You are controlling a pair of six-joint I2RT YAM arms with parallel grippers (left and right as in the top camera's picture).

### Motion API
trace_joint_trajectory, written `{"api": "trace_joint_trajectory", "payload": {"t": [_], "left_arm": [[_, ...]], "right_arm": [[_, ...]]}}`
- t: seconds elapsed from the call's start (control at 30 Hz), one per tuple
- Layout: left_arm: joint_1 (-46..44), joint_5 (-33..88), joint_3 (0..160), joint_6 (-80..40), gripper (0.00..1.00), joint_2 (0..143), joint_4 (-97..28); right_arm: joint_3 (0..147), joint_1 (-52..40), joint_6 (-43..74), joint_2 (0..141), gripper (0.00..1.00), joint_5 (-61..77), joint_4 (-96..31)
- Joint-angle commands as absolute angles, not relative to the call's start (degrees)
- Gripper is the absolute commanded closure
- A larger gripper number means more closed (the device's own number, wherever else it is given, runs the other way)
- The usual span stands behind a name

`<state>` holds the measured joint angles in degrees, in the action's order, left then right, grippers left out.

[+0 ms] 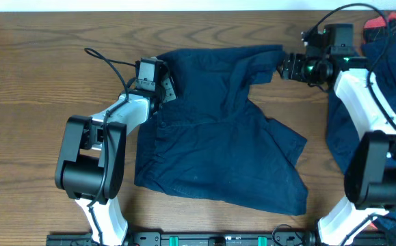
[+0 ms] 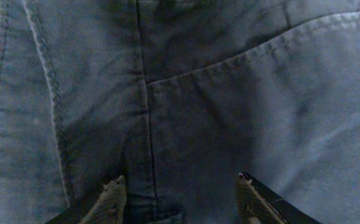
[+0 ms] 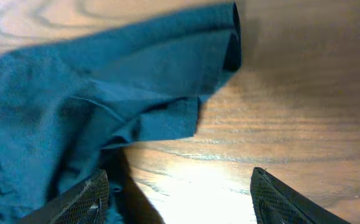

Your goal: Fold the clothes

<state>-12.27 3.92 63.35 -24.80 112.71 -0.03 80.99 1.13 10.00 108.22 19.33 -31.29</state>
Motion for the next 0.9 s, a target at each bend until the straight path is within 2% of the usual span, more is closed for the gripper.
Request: {"api": "trace_joint_trajectory", "payload": {"t": [0.0, 0.37, 0.8, 0.87], "left_arm": [[-11.9, 4.1, 63.7, -23.2, 0.42, 112.7, -0.3], [-11.9, 4.0, 63.7, -22.7, 0.43, 112.5, -2.2], [-11.9, 4.0, 63.4, -22.7, 0.43, 112.7, -3.8], [-11.9, 4.0, 63.4, -22.7, 0.43, 112.9, -3.8]], "right_arm": [[81.7, 0.4, 9.1, 110.5, 0.29, 18.6, -31.0], [81.7, -0.2, 9.1, 118.5, 0.36, 19.2, -22.6], [81.7, -2.5, 9.1, 121.6, 0.36, 21.0, -7.7], [81.7, -2.6, 9.1, 121.6, 0.42, 21.0, -6.8]]}}
